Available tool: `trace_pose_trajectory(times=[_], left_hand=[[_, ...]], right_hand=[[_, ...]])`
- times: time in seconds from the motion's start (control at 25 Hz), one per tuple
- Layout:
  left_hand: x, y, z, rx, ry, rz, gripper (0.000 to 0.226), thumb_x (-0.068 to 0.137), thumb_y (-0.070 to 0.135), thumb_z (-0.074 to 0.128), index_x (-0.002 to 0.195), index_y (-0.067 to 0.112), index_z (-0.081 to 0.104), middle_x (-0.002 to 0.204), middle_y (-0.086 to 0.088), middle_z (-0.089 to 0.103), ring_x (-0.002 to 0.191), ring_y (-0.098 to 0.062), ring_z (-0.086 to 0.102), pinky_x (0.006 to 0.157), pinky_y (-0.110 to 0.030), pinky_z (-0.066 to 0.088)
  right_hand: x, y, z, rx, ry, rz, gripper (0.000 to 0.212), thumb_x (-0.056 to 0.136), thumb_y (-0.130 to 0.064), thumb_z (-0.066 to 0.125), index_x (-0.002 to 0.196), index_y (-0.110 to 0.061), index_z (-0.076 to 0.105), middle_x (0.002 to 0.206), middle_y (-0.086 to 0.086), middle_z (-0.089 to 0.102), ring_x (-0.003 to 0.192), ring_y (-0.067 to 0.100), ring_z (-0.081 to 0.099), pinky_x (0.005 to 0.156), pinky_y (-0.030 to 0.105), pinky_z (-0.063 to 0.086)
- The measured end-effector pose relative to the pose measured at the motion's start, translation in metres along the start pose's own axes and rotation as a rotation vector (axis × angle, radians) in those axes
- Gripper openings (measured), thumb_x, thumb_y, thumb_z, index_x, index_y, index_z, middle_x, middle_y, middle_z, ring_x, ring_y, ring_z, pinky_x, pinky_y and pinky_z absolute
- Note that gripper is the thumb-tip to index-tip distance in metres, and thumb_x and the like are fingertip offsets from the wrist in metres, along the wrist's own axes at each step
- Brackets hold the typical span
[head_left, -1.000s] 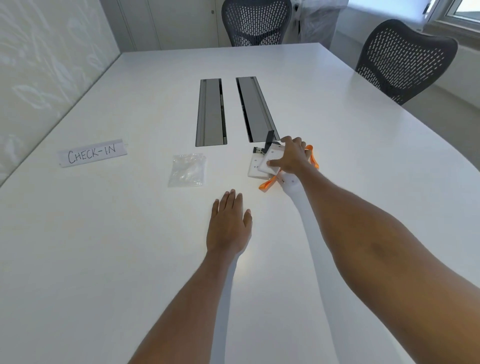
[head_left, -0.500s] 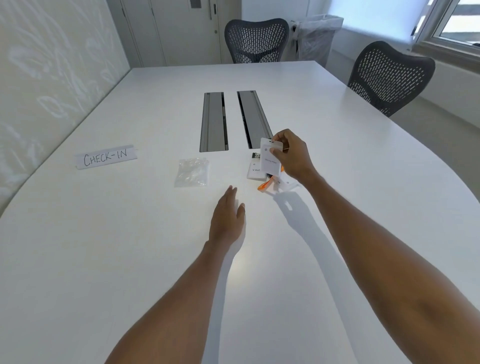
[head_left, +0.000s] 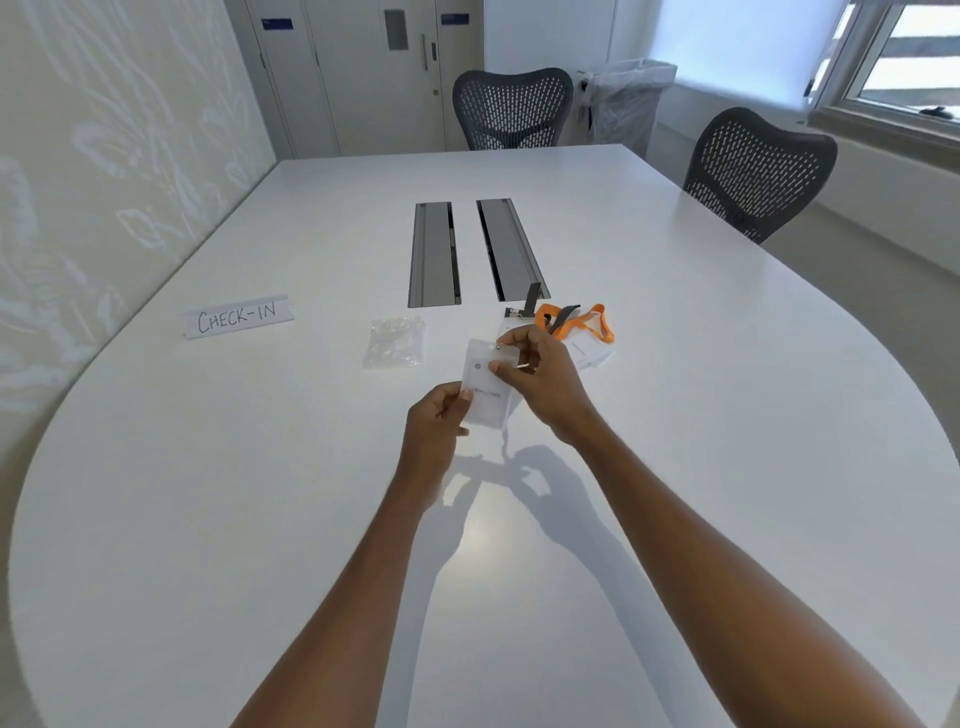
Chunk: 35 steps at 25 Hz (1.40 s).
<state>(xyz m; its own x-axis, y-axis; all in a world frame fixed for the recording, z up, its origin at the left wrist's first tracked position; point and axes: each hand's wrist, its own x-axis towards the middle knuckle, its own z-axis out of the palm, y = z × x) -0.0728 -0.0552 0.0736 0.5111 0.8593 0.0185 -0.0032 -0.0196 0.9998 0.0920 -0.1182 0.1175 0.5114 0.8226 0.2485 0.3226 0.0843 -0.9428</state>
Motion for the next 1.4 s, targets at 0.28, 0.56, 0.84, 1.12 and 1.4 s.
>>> trace_pose_trajectory(times=[0.28,0.56,0.84,1.12,1.4], left_hand=[[-0.026,0.025,-0.019,-0.328,-0.212,-0.177,0.013,0.102,0.009,0.061,0.105,0.006,0.073,0.102,-0.008,0.074,0.091,-0.019,0.065,0.079,-0.028,0.053],[-0.04,0.037,-0.024,-0.399,-0.222,-0.222,0.025,0.101,0.004,0.061,0.123,-0.003,0.069,0.119,-0.014,0.075,0.1,-0.021,0.071,0.082,-0.028,0.06],[-0.035,0.045,-0.016,-0.401,-0.023,-0.127,0.024,0.091,-0.002,0.073,0.115,-0.002,0.074,0.117,-0.018,0.077,0.104,-0.028,0.073,0.086,-0.031,0.062],[-0.017,0.037,-0.009,-0.333,0.164,-0.109,0.026,0.087,0.003,0.08,0.113,-0.001,0.076,0.108,-0.016,0.079,0.096,-0.028,0.073,0.097,-0.042,0.059],[-0.004,0.028,-0.001,-0.266,0.303,-0.145,0.026,0.085,0.006,0.084,0.111,0.003,0.079,0.105,-0.008,0.081,0.103,-0.028,0.076,0.094,-0.04,0.062]], right_hand=[[-0.033,-0.005,0.011,0.176,0.035,0.106,0.038,0.112,-0.018,0.035,0.124,-0.013,0.07,0.125,-0.009,0.066,0.113,0.01,0.059,0.095,0.026,0.049],[-0.044,0.007,0.016,0.407,0.026,0.197,0.039,0.108,-0.016,0.041,0.109,-0.032,0.077,0.114,-0.015,0.077,0.117,0.018,0.066,0.107,0.041,0.05],[-0.064,0.006,0.039,0.083,0.011,0.079,0.025,0.103,-0.001,0.055,0.116,-0.017,0.071,0.107,-0.01,0.077,0.096,0.013,0.074,0.086,0.034,0.065],[-0.094,0.005,0.069,0.153,0.107,0.19,0.025,0.109,-0.012,0.043,0.105,-0.009,0.067,0.074,0.008,0.069,0.055,0.017,0.055,0.05,0.025,0.046],[-0.102,-0.005,0.075,0.224,0.025,0.394,0.036,0.114,-0.024,0.039,0.104,-0.004,0.067,0.067,0.0,0.06,0.052,0.011,0.048,0.05,0.026,0.042]])
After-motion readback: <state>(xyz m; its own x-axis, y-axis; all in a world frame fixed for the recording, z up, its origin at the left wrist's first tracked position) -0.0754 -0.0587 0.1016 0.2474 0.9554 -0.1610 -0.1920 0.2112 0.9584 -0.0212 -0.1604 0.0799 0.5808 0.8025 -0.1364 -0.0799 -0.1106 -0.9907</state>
